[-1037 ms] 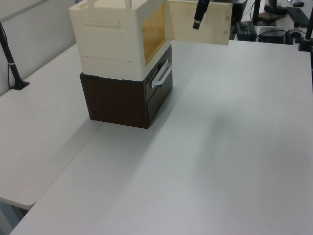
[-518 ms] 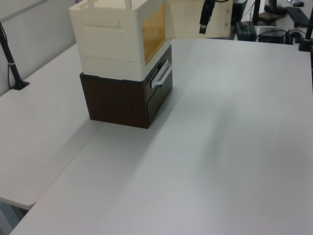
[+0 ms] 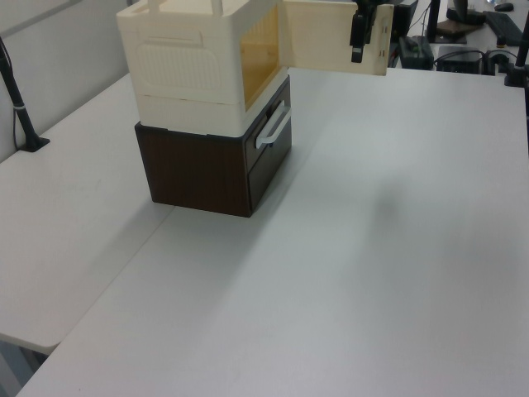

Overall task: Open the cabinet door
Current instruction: 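Push the door further open around its hinge with the gripper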

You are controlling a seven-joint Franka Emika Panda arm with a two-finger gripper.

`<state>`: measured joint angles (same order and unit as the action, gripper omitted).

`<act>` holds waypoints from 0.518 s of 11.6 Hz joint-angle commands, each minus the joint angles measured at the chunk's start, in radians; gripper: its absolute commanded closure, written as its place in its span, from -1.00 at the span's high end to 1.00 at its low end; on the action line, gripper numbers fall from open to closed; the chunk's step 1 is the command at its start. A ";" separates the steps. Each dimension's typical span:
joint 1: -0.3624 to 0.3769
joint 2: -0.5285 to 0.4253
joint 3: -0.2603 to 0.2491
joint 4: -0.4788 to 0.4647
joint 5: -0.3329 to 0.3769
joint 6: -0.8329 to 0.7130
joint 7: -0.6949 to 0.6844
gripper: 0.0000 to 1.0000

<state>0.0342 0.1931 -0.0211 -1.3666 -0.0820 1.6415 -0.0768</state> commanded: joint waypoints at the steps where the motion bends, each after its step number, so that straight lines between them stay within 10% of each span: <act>1: -0.014 -0.043 -0.008 -0.039 0.030 -0.055 -0.017 1.00; 6: -0.008 -0.061 -0.008 -0.092 0.033 -0.057 -0.005 1.00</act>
<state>0.0153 0.1771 -0.0230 -1.3868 -0.0683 1.5840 -0.0768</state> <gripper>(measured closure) 0.000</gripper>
